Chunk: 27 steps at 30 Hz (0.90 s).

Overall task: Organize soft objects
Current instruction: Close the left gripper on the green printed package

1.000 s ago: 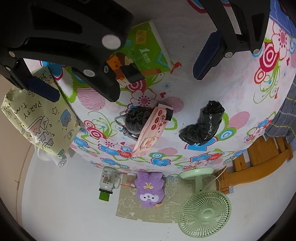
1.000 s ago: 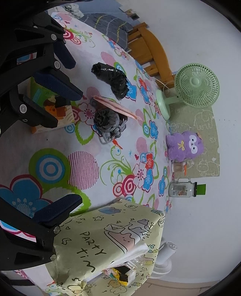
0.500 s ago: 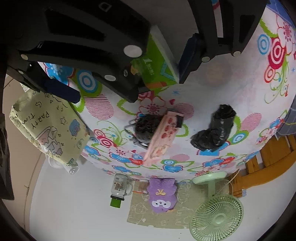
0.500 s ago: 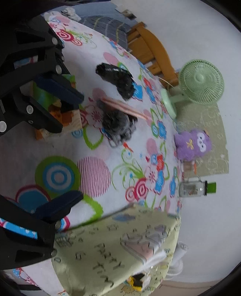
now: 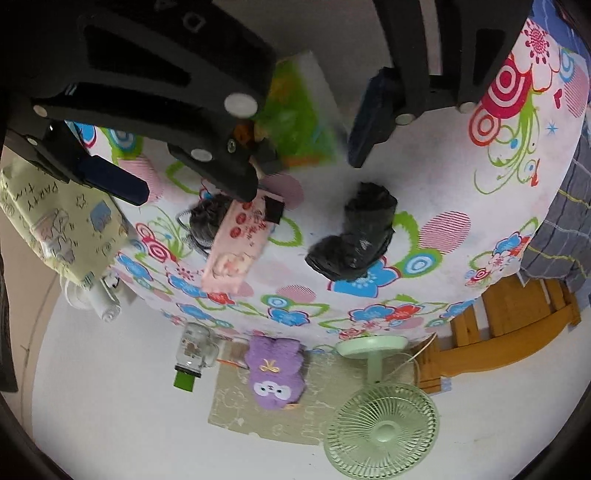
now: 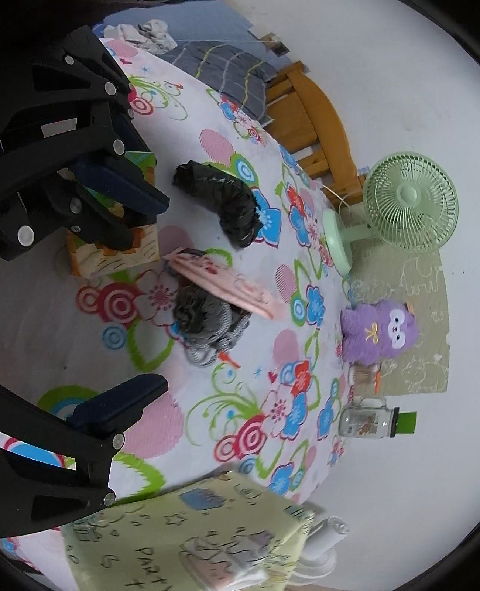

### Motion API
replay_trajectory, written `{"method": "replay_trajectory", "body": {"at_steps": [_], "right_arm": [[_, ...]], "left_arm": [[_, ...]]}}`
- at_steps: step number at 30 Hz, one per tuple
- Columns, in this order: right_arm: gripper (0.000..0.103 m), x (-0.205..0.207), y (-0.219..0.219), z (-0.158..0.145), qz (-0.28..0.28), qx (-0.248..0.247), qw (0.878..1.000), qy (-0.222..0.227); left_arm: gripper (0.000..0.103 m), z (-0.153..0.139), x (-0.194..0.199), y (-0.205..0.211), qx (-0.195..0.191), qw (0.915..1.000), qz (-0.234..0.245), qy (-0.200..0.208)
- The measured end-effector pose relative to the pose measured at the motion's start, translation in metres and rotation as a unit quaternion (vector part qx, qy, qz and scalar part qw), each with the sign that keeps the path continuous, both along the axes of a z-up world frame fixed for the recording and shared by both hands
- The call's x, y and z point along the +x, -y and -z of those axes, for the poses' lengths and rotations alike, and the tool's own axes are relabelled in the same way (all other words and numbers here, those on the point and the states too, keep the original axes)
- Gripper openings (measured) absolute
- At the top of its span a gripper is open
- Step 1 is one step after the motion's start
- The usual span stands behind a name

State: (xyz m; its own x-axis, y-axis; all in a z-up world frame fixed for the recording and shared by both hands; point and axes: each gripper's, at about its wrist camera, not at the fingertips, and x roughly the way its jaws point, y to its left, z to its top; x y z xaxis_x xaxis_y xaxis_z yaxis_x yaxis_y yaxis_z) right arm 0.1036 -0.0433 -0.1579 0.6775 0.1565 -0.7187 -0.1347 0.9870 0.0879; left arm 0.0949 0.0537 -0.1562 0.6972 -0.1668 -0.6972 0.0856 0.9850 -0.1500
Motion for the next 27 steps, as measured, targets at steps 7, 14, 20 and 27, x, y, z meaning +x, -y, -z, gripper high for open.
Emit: {"method": "replay_trajectory", "body": {"at_steps": [7,14,20,27], "right_arm": [[0.080,0.012,0.006,-0.005,0.000,-0.022,1.000,0.003],[0.076,0.010,0.019,0.000,-0.001,-0.019,1.000,-0.006],[0.076,0.015,0.023,0.004,-0.006,-0.020,1.000,-0.009],[0.069,0.031,0.014,-0.001,-0.013,-0.023,1.000,-0.005]], "left_arm": [[0.094,-0.003,0.002,-0.004,-0.023,0.9995,-0.021,-0.002],[0.095,0.003,0.001,0.014,-0.001,0.9997,-0.021,-0.009],[0.083,0.012,0.010,0.022,0.014,0.9991,-0.019,-0.034],[0.078,-0.001,0.023,0.012,0.016,0.9995,-0.019,-0.021]]}}
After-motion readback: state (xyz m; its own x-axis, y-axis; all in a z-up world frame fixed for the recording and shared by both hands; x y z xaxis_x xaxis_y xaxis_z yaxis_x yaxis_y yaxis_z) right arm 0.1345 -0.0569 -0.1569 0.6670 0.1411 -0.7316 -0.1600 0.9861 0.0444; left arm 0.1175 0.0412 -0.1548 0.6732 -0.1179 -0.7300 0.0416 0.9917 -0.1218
